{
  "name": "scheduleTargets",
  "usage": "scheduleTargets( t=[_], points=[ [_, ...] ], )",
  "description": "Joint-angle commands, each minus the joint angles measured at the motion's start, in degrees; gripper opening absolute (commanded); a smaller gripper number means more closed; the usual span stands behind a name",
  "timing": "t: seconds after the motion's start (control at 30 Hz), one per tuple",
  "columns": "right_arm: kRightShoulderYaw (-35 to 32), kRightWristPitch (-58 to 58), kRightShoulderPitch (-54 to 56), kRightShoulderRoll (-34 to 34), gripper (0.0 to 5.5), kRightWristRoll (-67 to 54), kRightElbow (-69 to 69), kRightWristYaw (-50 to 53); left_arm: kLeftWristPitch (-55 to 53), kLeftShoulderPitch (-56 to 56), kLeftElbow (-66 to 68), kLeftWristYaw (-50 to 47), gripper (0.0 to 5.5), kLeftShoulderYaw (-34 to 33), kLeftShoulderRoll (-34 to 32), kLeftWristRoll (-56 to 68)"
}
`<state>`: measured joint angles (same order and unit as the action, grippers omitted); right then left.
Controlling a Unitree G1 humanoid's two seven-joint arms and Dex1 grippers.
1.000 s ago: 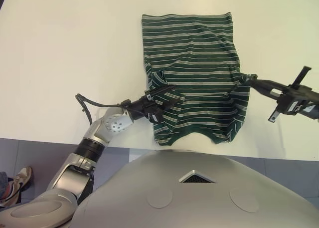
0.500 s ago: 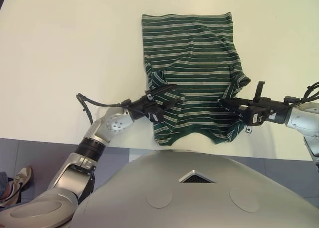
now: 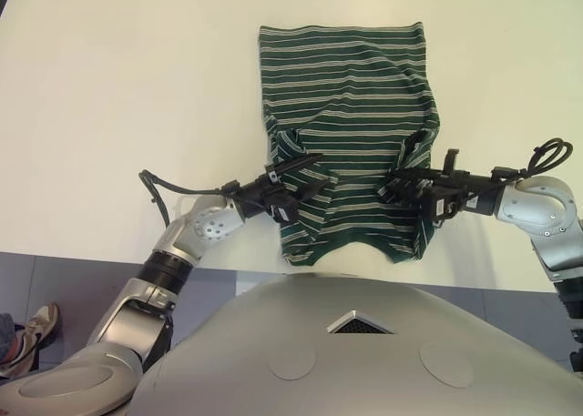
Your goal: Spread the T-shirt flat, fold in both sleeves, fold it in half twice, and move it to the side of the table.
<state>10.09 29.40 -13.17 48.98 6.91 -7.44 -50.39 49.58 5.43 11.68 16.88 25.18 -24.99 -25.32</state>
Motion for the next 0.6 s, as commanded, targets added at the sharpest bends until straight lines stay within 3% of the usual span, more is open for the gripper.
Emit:
scheduleTargets(
  t=[0.03,0.43,0.6],
  points=[
    [1.11,-0.49,1.04,-0.68,1.87,-0.22,-0.54,0.14,0.38,-0.11,0.38,-0.48,2.52,-0.04,-0.38,-0.31],
    [4.41,-2.12,-2.24,-1.77,4.20,-11.42,-6.59,-3.27,0.31,-0.43,0.86,-0.58,2.52,0.02,-0.13,-0.40],
    [-0.58,-2.14,-3.60,0.17,4.99,-18.01,-7.95,-3.80,0.86,-0.32,0.36,-0.39,2.52,-0.23,-0.29,0.81]
  ],
)
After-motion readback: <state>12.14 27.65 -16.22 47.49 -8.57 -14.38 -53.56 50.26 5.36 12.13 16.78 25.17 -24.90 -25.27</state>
